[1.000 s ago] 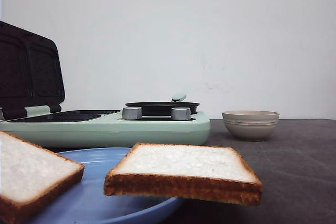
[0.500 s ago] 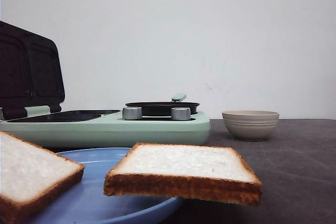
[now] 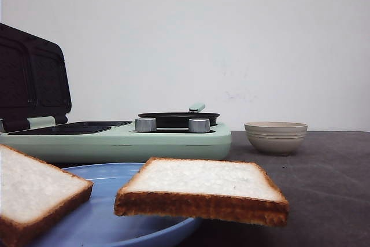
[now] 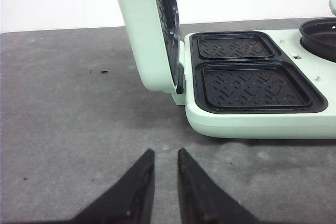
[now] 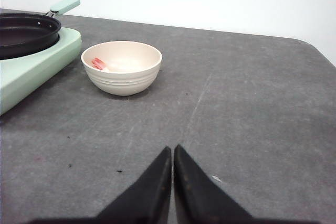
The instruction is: Make breakfast with bread and shrimp
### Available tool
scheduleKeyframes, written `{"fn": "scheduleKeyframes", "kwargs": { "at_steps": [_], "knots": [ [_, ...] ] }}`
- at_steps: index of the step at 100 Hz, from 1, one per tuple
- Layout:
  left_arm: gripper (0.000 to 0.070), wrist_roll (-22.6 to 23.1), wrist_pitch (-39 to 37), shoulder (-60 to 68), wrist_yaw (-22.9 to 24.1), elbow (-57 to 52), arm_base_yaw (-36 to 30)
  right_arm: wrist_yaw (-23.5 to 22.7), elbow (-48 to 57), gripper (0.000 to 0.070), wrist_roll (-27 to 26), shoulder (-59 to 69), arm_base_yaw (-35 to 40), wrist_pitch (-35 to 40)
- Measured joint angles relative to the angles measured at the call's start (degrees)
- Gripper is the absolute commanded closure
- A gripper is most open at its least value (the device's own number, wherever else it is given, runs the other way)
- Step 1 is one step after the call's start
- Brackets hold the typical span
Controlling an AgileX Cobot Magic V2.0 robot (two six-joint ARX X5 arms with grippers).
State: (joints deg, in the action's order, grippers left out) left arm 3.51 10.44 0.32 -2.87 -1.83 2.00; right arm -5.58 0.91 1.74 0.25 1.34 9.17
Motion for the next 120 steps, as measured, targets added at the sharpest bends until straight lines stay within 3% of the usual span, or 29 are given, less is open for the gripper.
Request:
{"fn": "scheduleKeyframes", "kwargs": {
  "at_steps": [120],
  "knots": [
    [0.0700, -1.7, 0.0, 0.0, 0.0, 0.0, 0.0, -0.2, 0.0, 0.0700, 0.0, 0.0, 0.0, 0.0]
  ]
}}
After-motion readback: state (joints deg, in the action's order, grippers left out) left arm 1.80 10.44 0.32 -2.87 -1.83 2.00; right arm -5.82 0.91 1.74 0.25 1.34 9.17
